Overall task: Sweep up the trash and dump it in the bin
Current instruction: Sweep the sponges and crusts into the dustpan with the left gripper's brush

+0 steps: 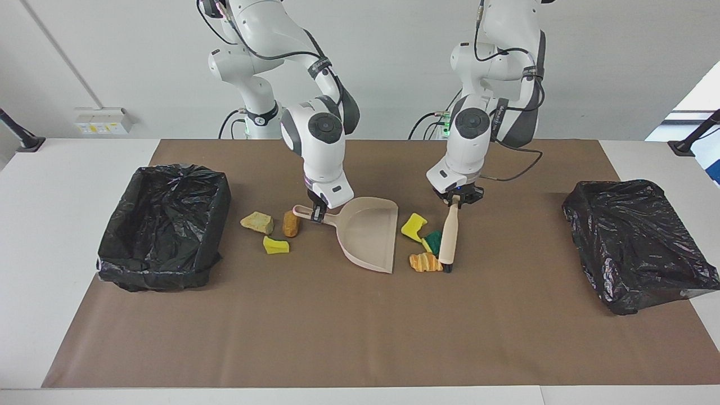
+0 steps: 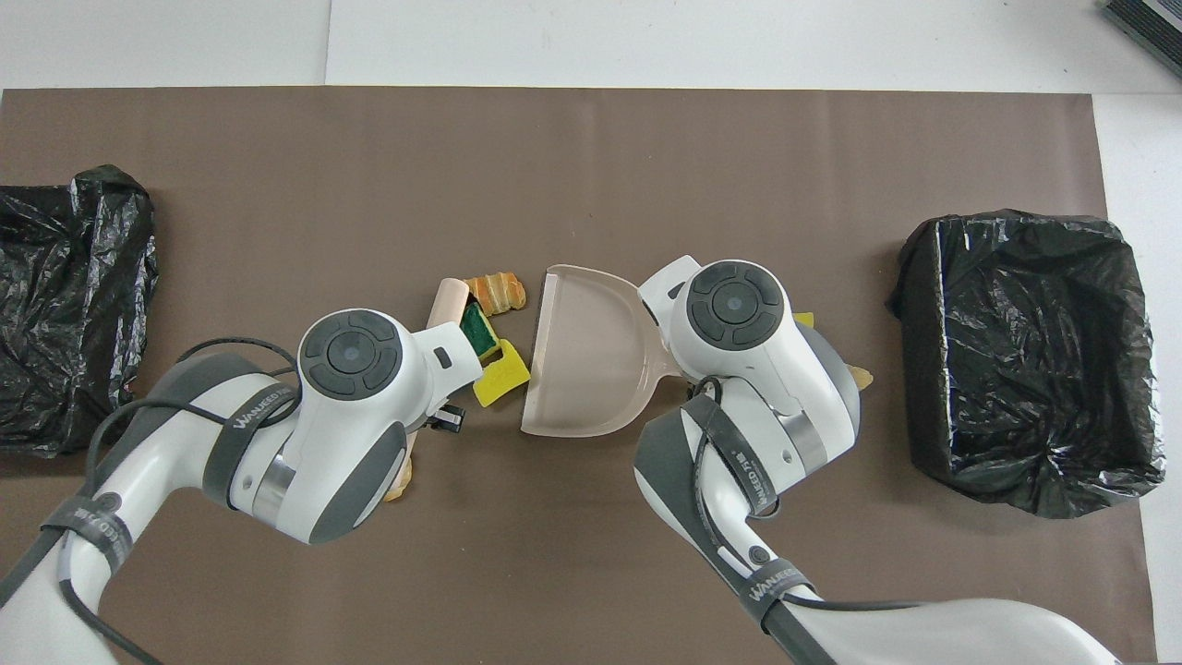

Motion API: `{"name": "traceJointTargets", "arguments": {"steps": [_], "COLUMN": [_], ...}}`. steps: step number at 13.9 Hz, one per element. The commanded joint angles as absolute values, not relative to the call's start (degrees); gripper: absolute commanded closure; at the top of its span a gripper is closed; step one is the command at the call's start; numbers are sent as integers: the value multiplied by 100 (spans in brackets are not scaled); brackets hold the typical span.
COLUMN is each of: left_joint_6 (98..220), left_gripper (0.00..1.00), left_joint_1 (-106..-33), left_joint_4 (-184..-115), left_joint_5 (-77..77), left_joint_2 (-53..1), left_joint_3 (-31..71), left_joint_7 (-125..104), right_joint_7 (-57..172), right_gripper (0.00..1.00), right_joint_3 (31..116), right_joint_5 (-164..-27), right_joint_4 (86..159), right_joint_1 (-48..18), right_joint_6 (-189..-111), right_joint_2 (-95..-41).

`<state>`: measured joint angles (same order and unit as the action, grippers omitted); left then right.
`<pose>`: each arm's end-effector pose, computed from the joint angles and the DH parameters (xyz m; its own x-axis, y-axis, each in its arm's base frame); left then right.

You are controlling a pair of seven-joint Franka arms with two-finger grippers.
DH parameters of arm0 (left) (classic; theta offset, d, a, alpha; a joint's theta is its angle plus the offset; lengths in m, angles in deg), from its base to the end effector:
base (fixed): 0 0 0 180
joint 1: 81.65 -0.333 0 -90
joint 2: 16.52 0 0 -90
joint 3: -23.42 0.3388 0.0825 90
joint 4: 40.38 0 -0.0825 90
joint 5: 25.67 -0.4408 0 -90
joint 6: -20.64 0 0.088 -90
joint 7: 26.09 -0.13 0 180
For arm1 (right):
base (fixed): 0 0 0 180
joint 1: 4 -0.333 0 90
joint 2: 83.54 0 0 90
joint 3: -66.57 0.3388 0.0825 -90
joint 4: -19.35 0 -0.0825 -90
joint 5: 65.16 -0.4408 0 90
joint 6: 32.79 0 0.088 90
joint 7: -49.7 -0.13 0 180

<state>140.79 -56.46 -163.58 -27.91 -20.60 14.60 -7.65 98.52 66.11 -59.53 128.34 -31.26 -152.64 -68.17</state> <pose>0.4810 -0.3212 0.3243 0.9522 -0.2847 -0.1106 -0.2922 -0.9546 -0.0582 0.5898 0.2906 0.3209 0.1955 0.9739 -0.1157 0.9803 -0.1975 -0.0060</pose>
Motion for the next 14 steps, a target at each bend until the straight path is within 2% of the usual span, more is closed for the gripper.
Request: {"name": "traceJointTargets", "arguments": {"steps": [1, 4, 8, 11, 14], "left_joint_6": [13791, 13201, 12385, 12155, 12005], "left_gripper": [99, 98, 97, 98, 100], "left_joint_1": [-5379, -5413, -5756, -6247, -6467], "left_joint_4": [-16282, -15982, -16139, -16675, -17544], "left_joint_5": [-2646, -2646, -2646, -2646, -2673], "left_joint_2": [-1907, -1872, -1337, -661, 42], "left_joint_3": [1551, 1568, 1612, 1612, 1630], "left_joint_7": [-500, -499, -587, -587, -438], "right_joint_7": [9708, 9708, 9708, 9708, 9725], "right_gripper": [100, 100, 100, 100, 100], "right_joint_3": [6666, 6657, 6666, 6657, 6657], "right_joint_5": [-6024, -6024, -6024, -6015, -6015], "right_joint_4": [13009, 13009, 13009, 13009, 13009], "right_joint_1": [-3107, -3107, -3107, -3107, -3107], "right_joint_6": [-15346, -15346, -15346, -15363, -15346], "right_joint_2": [-6904, -6904, -6904, -6895, -6904]}}
